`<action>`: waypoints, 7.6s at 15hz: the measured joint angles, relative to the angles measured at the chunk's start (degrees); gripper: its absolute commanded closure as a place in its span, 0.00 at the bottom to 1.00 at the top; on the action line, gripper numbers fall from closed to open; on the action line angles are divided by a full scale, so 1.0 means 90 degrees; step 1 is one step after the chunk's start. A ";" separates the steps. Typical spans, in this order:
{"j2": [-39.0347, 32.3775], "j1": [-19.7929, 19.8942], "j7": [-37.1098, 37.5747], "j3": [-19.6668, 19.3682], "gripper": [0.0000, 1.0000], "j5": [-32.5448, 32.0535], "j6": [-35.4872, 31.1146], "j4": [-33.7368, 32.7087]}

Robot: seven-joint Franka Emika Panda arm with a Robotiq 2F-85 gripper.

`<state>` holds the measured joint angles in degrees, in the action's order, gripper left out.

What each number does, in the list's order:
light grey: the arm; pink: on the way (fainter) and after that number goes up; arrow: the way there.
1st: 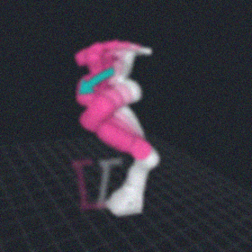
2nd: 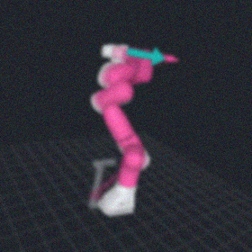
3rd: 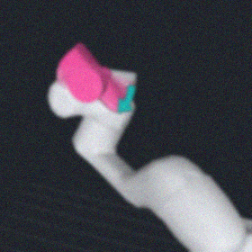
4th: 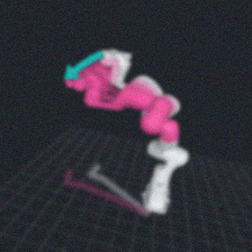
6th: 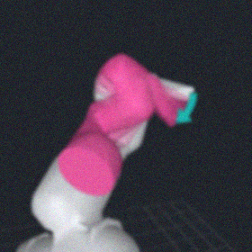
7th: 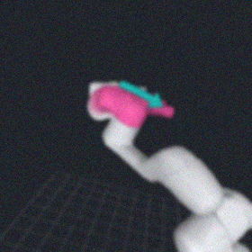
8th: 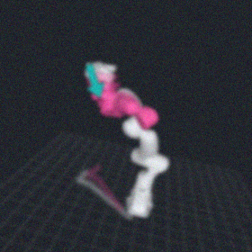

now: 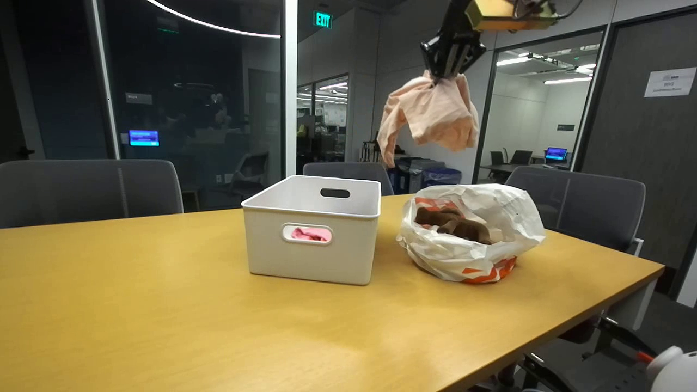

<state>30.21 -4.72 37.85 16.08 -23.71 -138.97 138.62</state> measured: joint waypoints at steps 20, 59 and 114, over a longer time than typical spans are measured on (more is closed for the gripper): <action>-0.0844 0.1045 0.0506 0.0135 0.92 -0.0710 -0.0240 0.1668; -0.5192 0.2289 0.2069 -0.0675 0.93 -0.5169 -0.3535 -0.0352; -0.5824 -0.0731 -0.3197 -0.0218 0.00 0.0718 -0.3131 -0.2305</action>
<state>-22.21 -11.29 9.08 14.12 -17.25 -167.15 117.87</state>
